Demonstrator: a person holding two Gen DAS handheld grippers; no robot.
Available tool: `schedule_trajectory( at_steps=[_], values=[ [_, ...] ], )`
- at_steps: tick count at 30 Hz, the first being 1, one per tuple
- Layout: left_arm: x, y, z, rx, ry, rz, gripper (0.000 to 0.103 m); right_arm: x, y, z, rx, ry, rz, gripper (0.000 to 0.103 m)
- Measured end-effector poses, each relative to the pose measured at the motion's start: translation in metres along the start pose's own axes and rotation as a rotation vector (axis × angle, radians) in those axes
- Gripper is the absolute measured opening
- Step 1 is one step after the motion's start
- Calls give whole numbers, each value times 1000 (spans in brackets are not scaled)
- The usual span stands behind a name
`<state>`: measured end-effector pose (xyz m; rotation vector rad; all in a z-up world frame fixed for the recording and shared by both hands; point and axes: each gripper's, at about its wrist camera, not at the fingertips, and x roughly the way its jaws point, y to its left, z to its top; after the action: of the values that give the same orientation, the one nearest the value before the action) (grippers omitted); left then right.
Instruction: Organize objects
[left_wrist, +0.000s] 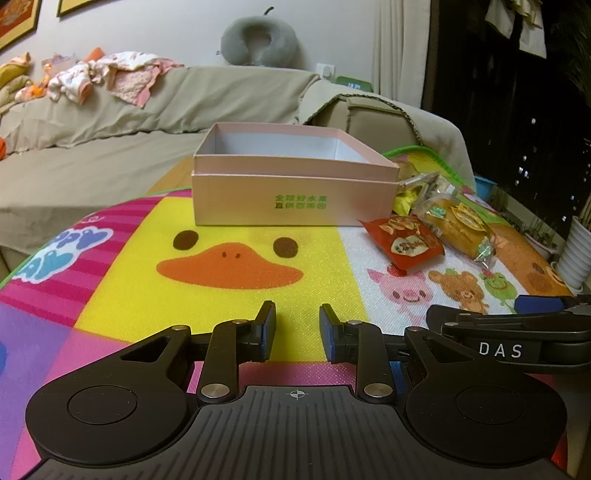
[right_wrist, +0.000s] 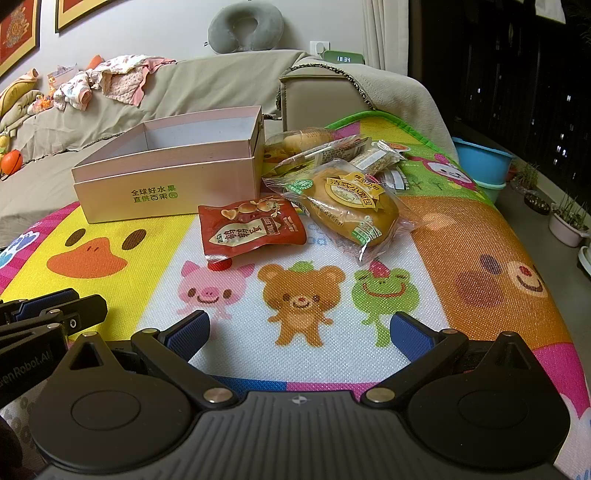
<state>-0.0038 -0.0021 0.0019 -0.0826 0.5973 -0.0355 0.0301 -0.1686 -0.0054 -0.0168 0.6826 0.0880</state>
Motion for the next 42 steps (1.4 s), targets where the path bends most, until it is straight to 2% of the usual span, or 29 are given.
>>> schedule_trajectory(
  at_steps=[27, 42],
  values=[
    [-1, 6, -1, -35, -3, -21, 28, -1, 1, 0, 0, -1, -1, 103],
    [0, 3, -2, -4, 0, 1, 29, -2, 2, -1, -1, 1, -1, 103]
  ],
)
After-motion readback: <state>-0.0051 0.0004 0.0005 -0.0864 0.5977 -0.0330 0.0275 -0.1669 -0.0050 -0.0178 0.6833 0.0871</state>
